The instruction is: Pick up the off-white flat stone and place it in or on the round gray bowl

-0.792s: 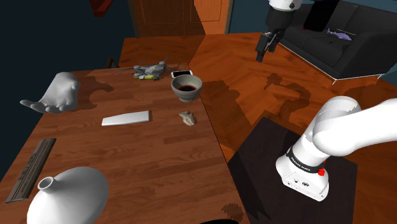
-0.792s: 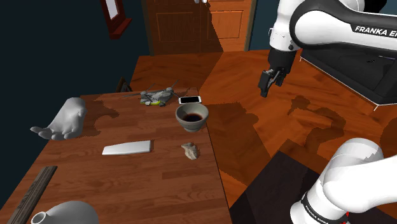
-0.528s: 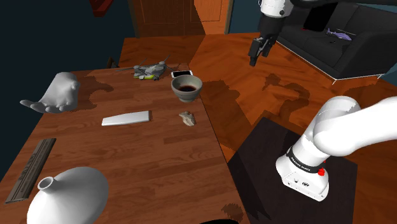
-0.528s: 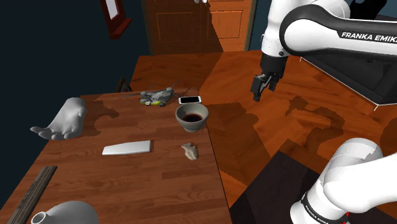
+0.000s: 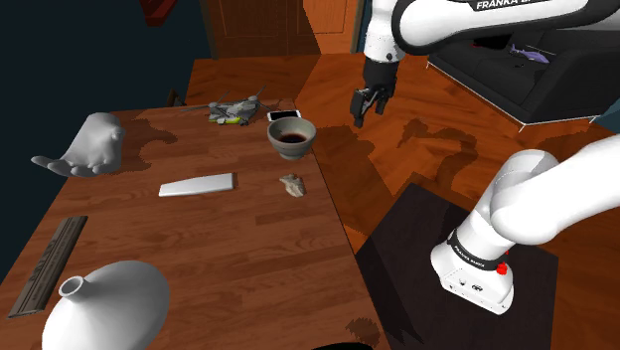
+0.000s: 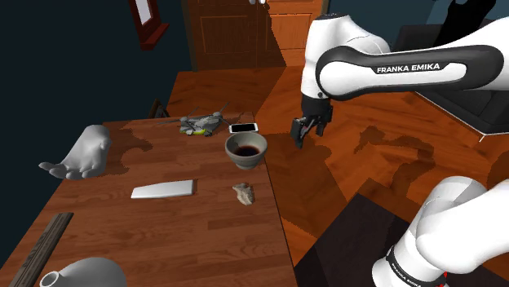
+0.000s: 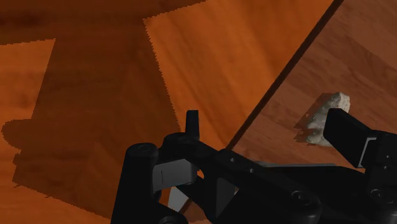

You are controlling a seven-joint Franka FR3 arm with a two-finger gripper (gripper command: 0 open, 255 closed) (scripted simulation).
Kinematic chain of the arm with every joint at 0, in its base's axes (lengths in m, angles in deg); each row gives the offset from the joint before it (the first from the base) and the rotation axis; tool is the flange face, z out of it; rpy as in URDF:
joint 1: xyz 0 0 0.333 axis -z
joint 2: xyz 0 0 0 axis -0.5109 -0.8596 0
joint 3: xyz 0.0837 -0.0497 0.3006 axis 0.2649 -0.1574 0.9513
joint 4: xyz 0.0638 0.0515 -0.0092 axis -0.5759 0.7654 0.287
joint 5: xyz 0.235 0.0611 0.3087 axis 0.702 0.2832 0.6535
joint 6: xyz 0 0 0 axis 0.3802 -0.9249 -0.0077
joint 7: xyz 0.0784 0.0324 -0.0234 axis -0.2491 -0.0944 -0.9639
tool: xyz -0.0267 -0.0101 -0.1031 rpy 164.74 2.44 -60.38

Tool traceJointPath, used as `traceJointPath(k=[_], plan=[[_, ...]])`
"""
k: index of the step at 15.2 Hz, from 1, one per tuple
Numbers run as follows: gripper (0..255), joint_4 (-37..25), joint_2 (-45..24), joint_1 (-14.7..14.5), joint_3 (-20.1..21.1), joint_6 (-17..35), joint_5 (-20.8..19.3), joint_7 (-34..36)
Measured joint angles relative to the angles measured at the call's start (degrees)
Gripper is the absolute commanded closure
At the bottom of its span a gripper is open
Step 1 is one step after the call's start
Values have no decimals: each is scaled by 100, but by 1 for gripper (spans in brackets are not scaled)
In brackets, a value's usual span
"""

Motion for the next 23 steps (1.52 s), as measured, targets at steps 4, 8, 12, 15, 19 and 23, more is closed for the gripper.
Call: traceJointPath(k=[4,8,12,15,19,23], plan=[[0,-90,-658,-115,167,494,237,293],[0,-269,-1474,-223,326,1064,443,557],[0,-614,-2286,-322,459,1479,615,788],[0,-971,-2987,-408,563,1797,723,975],[0,-1416,-3761,-484,639,2089,845,1125],[0,-1492,-4116,-545,688,2356,886,1210]])
